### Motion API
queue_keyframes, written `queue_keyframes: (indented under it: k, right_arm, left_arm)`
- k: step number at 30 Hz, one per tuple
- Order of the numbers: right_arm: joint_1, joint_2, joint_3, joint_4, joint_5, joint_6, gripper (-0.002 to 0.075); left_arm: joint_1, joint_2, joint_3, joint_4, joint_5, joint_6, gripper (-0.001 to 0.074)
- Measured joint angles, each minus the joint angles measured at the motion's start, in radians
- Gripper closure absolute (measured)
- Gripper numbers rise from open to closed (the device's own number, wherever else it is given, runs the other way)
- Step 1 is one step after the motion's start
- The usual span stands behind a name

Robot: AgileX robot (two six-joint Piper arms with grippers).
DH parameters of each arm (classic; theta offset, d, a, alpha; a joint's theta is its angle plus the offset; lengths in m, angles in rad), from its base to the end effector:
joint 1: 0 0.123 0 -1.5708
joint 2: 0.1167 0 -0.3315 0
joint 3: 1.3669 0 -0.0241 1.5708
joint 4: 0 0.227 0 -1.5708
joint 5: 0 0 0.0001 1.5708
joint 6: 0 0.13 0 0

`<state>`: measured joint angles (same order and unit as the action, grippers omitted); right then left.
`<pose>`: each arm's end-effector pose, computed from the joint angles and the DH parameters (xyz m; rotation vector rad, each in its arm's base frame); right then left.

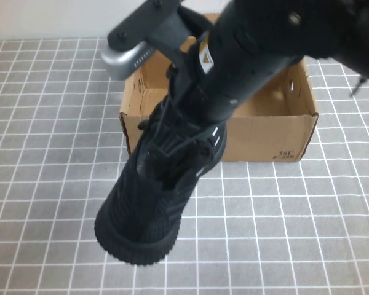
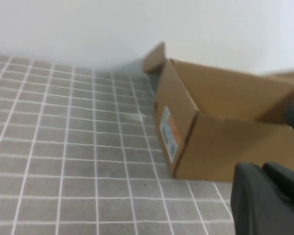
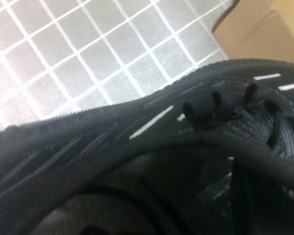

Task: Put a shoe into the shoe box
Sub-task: Hand over the shoe

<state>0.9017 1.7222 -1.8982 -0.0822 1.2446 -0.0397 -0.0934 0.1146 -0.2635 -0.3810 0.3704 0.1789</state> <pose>0.2392 0.2861 0.4173 -1.1652 2.2822 0.2249 0.0187 -0.0194 0.2613 0.0303 1.6893 -0.3177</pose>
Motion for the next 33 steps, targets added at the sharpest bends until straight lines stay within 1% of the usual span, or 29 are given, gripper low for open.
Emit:
queue_keyframes:
  k: [3, 6, 8, 13, 16, 23, 27, 30, 33]
  right_arm:
    - [-0.010, 0.040, -0.065, 0.000, 0.021, 0.003, 0.0727]
    - [-0.013, 0.072, -0.113, -0.004, 0.022, 0.004, 0.0727]
    - [-0.013, 0.087, -0.134, -0.004, 0.023, 0.006, 0.0727]
    - [-0.013, 0.104, -0.157, -0.006, 0.027, 0.023, 0.0727]
    - [-0.024, 0.104, -0.159, -0.008, 0.027, 0.040, 0.0727]
    - [-0.098, 0.106, -0.159, -0.010, 0.029, 0.083, 0.0727]
    - [-0.134, 0.106, -0.159, -0.004, 0.027, 0.100, 0.0727]
    - [-0.143, 0.106, -0.159, -0.004, 0.024, 0.104, 0.0727]
    - [-0.143, 0.106, -0.159, -0.004, 0.024, 0.104, 0.0727]
  left_arm:
    - [-0.007, 0.116, -0.112, -0.071, 0.079, 0.164, 0.0736]
    - [-0.006, 0.240, -0.210, -0.196, 0.138, 0.397, 0.0736]
    - [-0.006, 0.329, -0.256, -0.309, 0.165, 0.570, 0.0736]
    - [-0.006, 0.509, -0.344, -0.688, 0.258, 1.009, 0.0736]
    - [-0.006, 0.563, -0.362, -0.851, 0.283, 1.180, 0.0736]
    - [-0.006, 0.611, -0.367, -1.022, 0.303, 1.349, 0.0736]
    - [-0.007, 0.675, -0.375, -1.163, 0.318, 1.497, 0.0736]
    - [-0.007, 0.758, -0.411, -1.183, 0.258, 1.526, 0.0736]
    - [-0.007, 0.854, -0.468, -1.111, 0.190, 1.463, 0.0736]
